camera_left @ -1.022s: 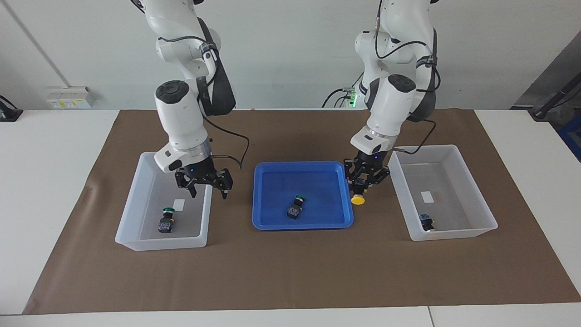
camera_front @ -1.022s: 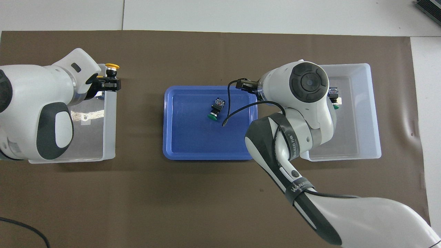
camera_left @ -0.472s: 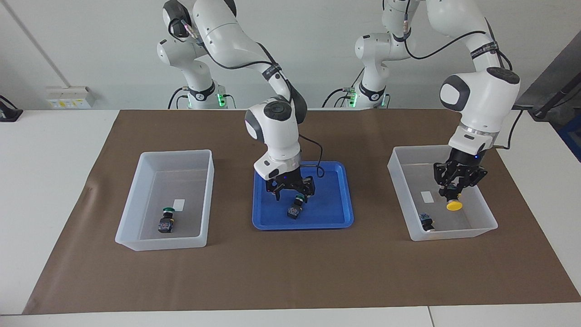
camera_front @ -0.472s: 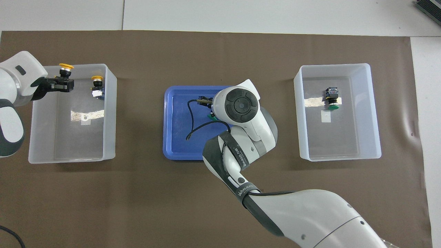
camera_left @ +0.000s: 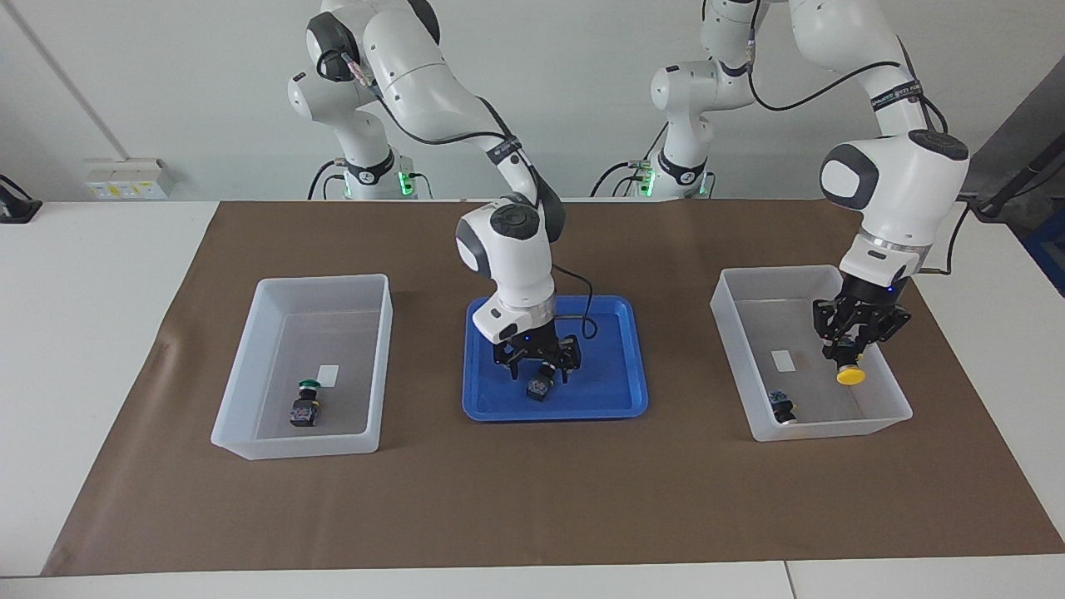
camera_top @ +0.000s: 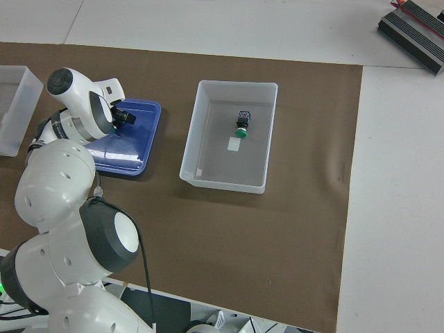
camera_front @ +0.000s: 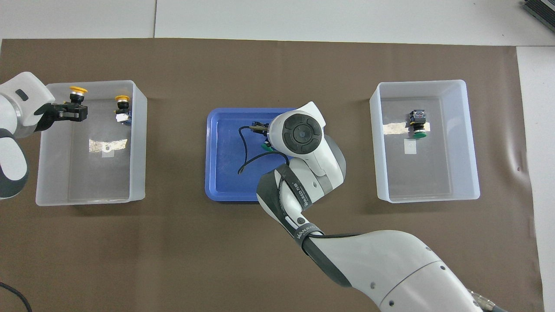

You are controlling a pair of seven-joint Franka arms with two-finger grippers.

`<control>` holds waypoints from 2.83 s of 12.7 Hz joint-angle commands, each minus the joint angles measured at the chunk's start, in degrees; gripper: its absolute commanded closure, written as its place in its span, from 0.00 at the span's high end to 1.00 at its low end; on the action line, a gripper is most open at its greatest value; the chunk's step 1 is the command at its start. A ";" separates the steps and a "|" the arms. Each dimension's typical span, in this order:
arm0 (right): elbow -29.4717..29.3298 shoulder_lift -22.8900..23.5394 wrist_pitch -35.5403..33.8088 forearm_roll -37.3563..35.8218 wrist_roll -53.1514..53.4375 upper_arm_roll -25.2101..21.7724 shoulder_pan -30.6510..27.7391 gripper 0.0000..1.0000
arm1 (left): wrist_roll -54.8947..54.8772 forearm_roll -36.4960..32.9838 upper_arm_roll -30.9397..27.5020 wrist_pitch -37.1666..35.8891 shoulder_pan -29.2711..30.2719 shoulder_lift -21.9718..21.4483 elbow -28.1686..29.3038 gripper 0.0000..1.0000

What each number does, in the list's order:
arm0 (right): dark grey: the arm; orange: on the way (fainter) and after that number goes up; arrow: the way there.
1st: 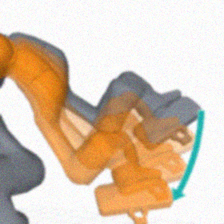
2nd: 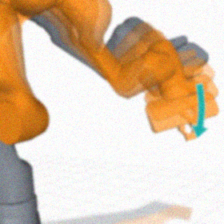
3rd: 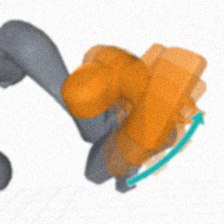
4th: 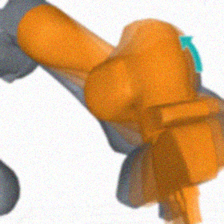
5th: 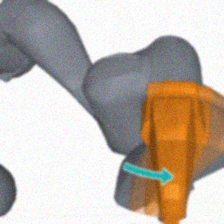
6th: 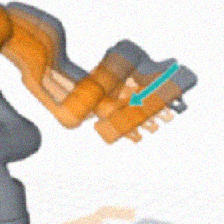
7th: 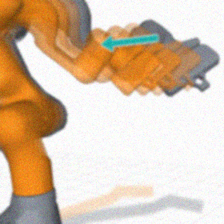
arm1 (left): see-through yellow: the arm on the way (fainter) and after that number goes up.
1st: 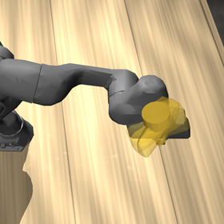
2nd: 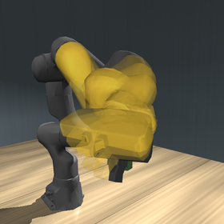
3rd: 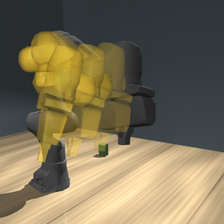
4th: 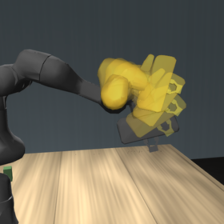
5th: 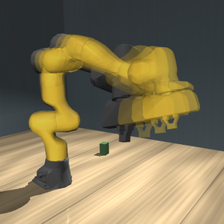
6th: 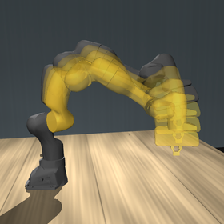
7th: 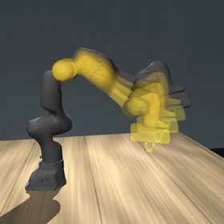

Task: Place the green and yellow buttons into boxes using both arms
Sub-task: 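Release the yellow button in the bin while the right gripper grasps a green button, then carry the green button with the right gripper to the right bin, then lower and release the green button in the bin, then withdraw the right gripper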

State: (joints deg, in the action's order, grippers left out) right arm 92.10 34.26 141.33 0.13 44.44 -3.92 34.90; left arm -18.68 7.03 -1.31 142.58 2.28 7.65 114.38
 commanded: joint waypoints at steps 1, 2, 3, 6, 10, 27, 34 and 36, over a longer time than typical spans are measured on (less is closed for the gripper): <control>2.37 -0.33 1.40 -1.27 0.74 0.14 0.08 0.84 | -2.06 1.23 0.52 2.18 0.80 0.79 2.85 0.00; 2.47 -0.34 1.31 -1.27 0.74 0.14 0.17 0.80 | -2.15 1.32 0.52 2.79 0.88 1.05 4.34 0.00; 2.47 -0.34 1.40 -1.27 0.74 0.23 0.17 0.71 | -2.06 1.32 0.52 3.23 0.88 1.58 4.36 0.00; 1.07 -0.68 -1.75 -1.45 2.13 -0.12 0.79 0.00 | -1.54 5.34 0.43 6.11 1.15 4.56 3.30 0.00; 0.80 -8.91 -10.09 -1.89 1.27 -0.64 -1.40 0.00 | -0.75 6.06 0.43 8.86 1.32 10.00 0.24 0.00; 35.14 -28.90 -2.05 3.03 -48.39 -0.38 -29.27 0.00 | -0.13 5.36 0.25 -3.86 -1.13 -2.18 1.02 1.00; 37.19 -27.85 1.40 3.12 -48.39 -0.38 -29.80 1.00 | 7.15 -5.16 1.04 -24.06 -4.91 -11.87 -3.08 1.00; 35.96 -28.02 1.14 3.12 -47.61 -0.38 -29.36 1.00 | 8.65 -6.51 1.22 -31.54 -5.79 -11.34 -9.41 1.00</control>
State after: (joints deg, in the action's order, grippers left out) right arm 127.70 7.62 141.93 1.73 -2.29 -5.00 6.21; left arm -12.21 2.75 0.20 117.09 -2.38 -4.29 110.17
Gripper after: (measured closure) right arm 0.093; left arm 0.000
